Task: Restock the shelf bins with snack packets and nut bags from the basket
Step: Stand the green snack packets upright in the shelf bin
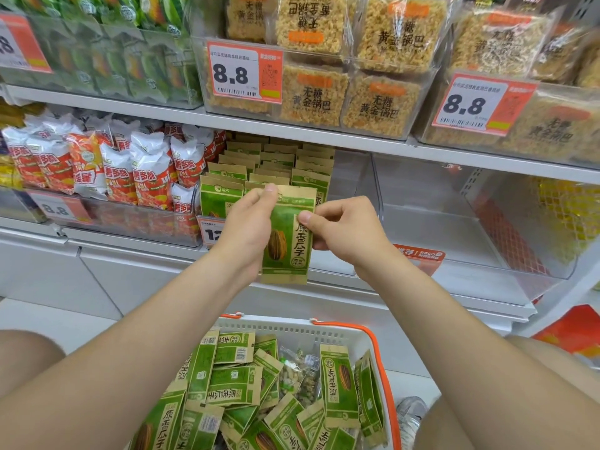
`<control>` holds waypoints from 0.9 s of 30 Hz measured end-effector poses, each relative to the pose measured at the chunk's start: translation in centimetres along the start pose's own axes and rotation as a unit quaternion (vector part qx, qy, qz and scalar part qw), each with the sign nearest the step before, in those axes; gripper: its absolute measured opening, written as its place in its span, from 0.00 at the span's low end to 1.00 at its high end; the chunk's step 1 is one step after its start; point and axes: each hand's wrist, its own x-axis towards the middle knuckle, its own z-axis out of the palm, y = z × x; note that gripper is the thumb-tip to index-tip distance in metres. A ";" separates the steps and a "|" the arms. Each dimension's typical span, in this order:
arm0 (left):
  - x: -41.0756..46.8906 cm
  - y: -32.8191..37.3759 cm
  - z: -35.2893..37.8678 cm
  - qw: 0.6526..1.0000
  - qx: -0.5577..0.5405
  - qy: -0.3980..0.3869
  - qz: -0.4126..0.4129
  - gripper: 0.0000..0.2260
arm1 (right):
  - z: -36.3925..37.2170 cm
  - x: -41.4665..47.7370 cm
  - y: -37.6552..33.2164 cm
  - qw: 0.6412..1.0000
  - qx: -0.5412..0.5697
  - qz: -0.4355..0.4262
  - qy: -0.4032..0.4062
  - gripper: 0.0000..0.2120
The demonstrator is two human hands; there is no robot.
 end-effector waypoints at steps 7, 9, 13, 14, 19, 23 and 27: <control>0.4 0.4 -0.3 0.997 -0.068 0.019 -0.019 0.14 | 0.6 -0.2 0.2 0.989 -0.108 -0.051 -0.090 0.10; 0.4 0.5 -0.4 1.000 -0.024 -0.005 0.019 0.15 | 0.5 -0.1 0.0 0.984 -0.156 -0.081 -0.031 0.09; 0.7 0.4 -0.7 0.979 0.167 0.017 0.115 0.16 | -0.1 0.1 -0.7 0.962 -0.160 -0.163 0.151 0.07; 0.9 0.2 -1.0 0.964 0.224 0.028 0.141 0.15 | -0.2 0.3 -0.7 0.960 -0.132 -0.174 0.174 0.07; 1.3 -1.5 -1.9 0.810 0.564 -0.007 0.159 0.17 | -0.3 2.3 0.7 0.956 -0.118 -0.181 0.197 0.07; 0.5 -2.1 -1.9 0.702 0.688 -0.015 0.182 0.19 | 1.1 4.7 3.4 0.959 -0.217 -0.096 0.157 0.08; 0.5 -1.8 -2.3 0.709 0.678 -0.031 0.192 0.19 | 1.8 5.5 4.5 0.965 -0.211 -0.019 0.157 0.08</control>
